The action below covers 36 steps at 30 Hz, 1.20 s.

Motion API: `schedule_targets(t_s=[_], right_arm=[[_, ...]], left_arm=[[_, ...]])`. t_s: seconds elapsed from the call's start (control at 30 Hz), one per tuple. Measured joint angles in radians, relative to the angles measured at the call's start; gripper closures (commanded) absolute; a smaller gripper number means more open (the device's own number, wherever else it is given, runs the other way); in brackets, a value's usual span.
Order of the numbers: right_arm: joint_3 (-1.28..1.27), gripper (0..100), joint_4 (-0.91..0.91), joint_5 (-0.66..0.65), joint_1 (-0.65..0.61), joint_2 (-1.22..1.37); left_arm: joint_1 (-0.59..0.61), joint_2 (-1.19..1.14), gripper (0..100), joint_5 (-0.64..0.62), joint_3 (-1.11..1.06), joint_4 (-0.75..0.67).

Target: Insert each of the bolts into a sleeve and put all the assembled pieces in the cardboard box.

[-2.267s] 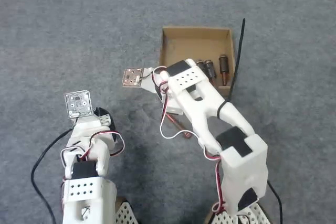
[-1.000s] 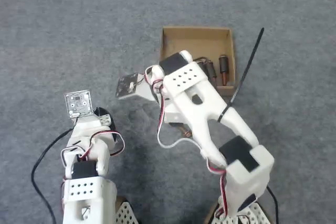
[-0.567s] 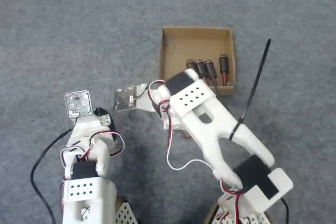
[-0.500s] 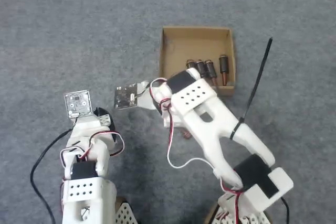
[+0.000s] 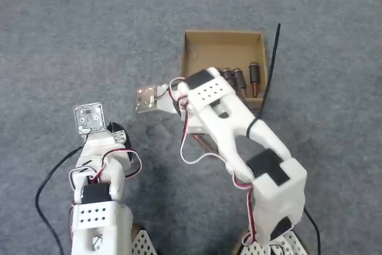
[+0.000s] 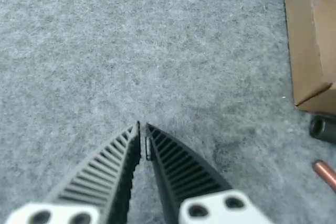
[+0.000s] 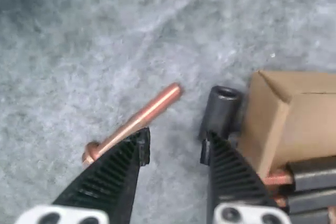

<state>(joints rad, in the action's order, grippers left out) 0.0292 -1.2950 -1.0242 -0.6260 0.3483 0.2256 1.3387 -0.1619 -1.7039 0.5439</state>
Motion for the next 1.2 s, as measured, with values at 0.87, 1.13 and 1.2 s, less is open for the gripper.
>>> schedule_targets(t_s=[0.87, 1.13, 1.2], right_arm=[[0.301, 99.1, 0.003, -0.006, 0.061, 0.318], [0.301, 99.3, 0.0, -0.002, 0.086, 0.318], [0.301, 99.3, 0.0, 0.035, 0.1, 0.315]], left_arm=[[0.0, 0.0, 99, 0.0, 0.0, 0.0], [0.0, 0.0, 99, 0.0, 0.0, 0.0], [0.0, 0.0, 99, 0.0, 0.0, 0.0]])
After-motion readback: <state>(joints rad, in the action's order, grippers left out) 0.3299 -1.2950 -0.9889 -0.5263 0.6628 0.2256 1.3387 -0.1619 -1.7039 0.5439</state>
